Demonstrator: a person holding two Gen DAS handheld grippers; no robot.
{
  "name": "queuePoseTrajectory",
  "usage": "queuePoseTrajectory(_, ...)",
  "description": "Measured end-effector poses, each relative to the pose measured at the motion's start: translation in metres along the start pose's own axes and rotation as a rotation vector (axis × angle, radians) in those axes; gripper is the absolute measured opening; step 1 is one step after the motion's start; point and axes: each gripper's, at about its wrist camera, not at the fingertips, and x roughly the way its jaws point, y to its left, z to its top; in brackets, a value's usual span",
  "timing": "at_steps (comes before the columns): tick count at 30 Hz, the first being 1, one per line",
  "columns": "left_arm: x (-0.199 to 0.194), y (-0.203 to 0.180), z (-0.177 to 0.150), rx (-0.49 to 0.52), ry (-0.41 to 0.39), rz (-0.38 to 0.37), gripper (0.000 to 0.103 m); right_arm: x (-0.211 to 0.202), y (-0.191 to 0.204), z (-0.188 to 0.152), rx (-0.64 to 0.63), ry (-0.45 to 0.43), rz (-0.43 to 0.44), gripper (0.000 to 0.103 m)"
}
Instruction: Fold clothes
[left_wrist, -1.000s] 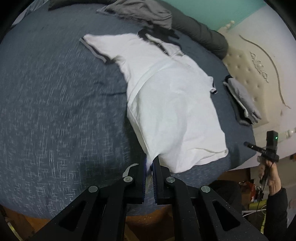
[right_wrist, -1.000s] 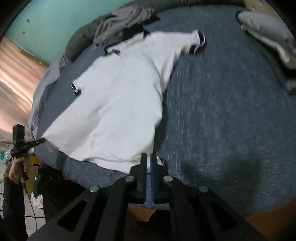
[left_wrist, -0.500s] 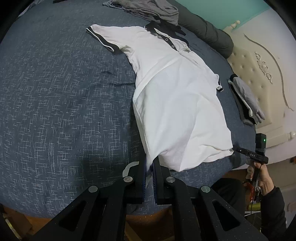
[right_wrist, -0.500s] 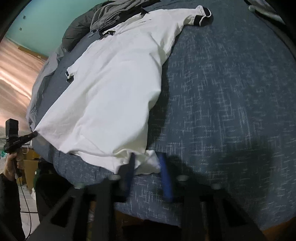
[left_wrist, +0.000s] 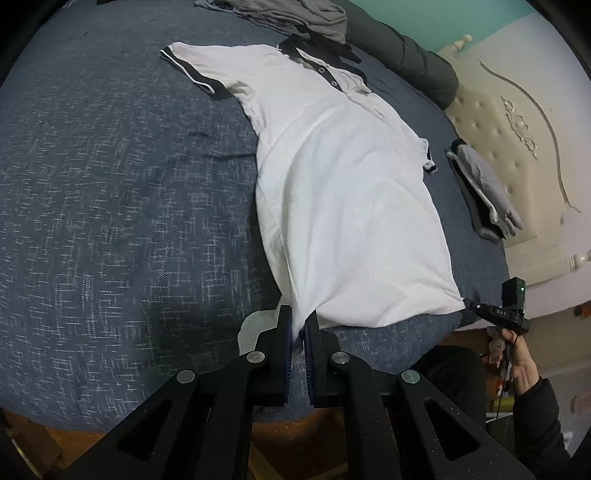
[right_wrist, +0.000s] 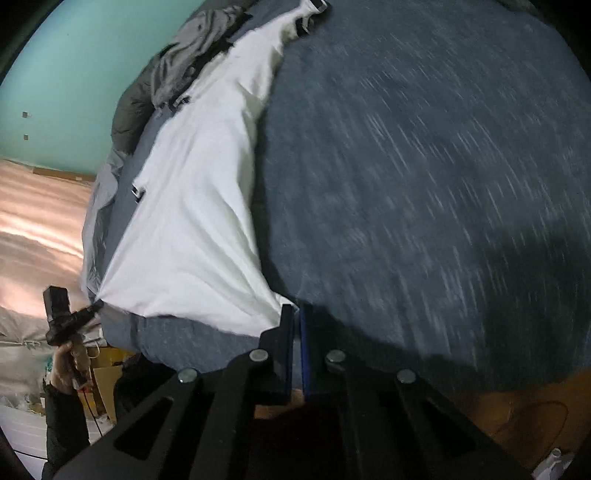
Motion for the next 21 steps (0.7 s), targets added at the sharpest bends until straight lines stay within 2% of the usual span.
queuePoseTrajectory(5, 0.000, -0.005, -0.001, 0.005, -0.003, -0.007, 0.006, -0.014, 0.009, -0.001, -0.074, -0.040, -0.110, 0.003)
queuePoseTrajectory(7, 0.000, -0.008, 0.000, 0.011, -0.004, -0.005, 0.006, -0.024, 0.027, 0.000, -0.159, -0.083, -0.148, 0.006)
queuePoseTrajectory(9, -0.001, -0.008, 0.001, 0.014, -0.005, -0.009, 0.006, -0.027, 0.047, 0.003, -0.238, -0.089, -0.133, 0.008)
queuePoseTrajectory(10, -0.001, -0.009, 0.001, 0.015, -0.004, -0.009, 0.006, -0.025, 0.055, 0.004, -0.263, -0.080, -0.137, 0.012)
queuePoseTrajectory(11, -0.001, -0.010, 0.002, 0.015, -0.004, -0.009, 0.006, -0.021, 0.062, 0.005, -0.285, -0.068, -0.142, 0.022)
queuePoseTrajectory(12, -0.001, -0.011, 0.002, 0.016, -0.004, -0.010, 0.006, -0.014, 0.068, 0.006, -0.297, -0.048, -0.149, 0.036)
queuePoseTrajectory(13, -0.001, -0.012, 0.002, 0.017, -0.004, -0.012, 0.006, -0.007, 0.072, 0.007, -0.306, -0.029, -0.154, 0.040)
queuePoseTrajectory(16, -0.001, -0.013, 0.002, 0.022, -0.003, -0.013, 0.006, 0.017, 0.074, 0.011, -0.312, 0.025, -0.172, 0.041)
queuePoseTrajectory(20, -0.002, -0.014, 0.001, 0.025, -0.001, -0.008, 0.006, 0.033, 0.076, 0.013, -0.322, 0.047, -0.175, 0.040)
queuePoseTrajectory(21, -0.002, -0.014, 0.000, 0.026, -0.001, -0.007, 0.006, 0.035, 0.077, 0.013, -0.324, 0.051, -0.171, 0.030)
